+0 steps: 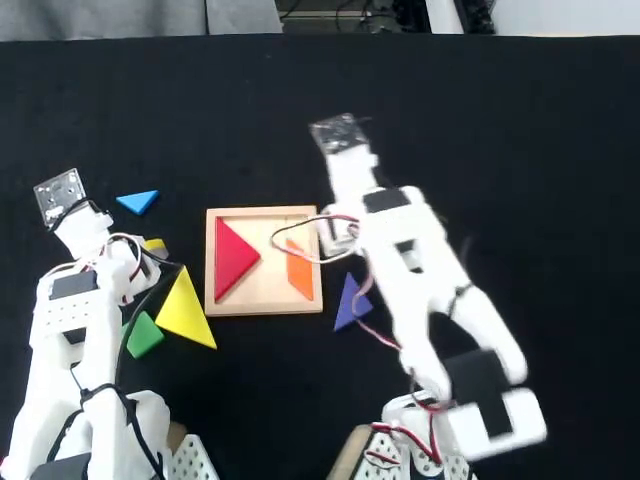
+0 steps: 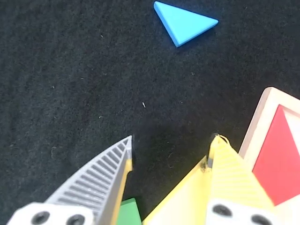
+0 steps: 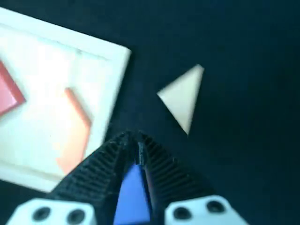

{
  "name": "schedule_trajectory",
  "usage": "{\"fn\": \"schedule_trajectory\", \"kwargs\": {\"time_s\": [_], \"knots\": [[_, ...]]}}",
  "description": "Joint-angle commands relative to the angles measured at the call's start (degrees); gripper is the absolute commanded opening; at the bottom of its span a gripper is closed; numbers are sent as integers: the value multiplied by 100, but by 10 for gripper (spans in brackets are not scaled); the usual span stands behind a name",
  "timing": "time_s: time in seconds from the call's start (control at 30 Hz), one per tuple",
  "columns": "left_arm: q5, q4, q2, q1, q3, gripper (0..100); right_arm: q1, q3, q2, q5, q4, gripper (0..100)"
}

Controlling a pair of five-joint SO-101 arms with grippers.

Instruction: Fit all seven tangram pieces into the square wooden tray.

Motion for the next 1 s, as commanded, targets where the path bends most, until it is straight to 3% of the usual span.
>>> {"fn": "schedule_trajectory", "kwargs": {"time_s": [0.0, 0.17, 0.33, 0.47, 0.7, 0.97], "knots": [[-18, -255, -97, 66, 92, 263, 229, 251, -1130, 53, 949, 11], [-18, -404, -114, 40, 171, 263, -35, 980, -2009, 0, 1626, 18], [-18, -396, -114, 48, 171, 263, -360, 1059, -1921, -132, 2593, 109], [-18, -396, -114, 22, 180, 263, -334, 1068, -1684, 598, 2593, 8], [-18, -396, -123, 13, 180, 263, 202, 954, -699, 818, 2514, 21], [-18, -396, -123, 4, 171, 263, 255, 462, 391, 818, 2233, 21]]}}
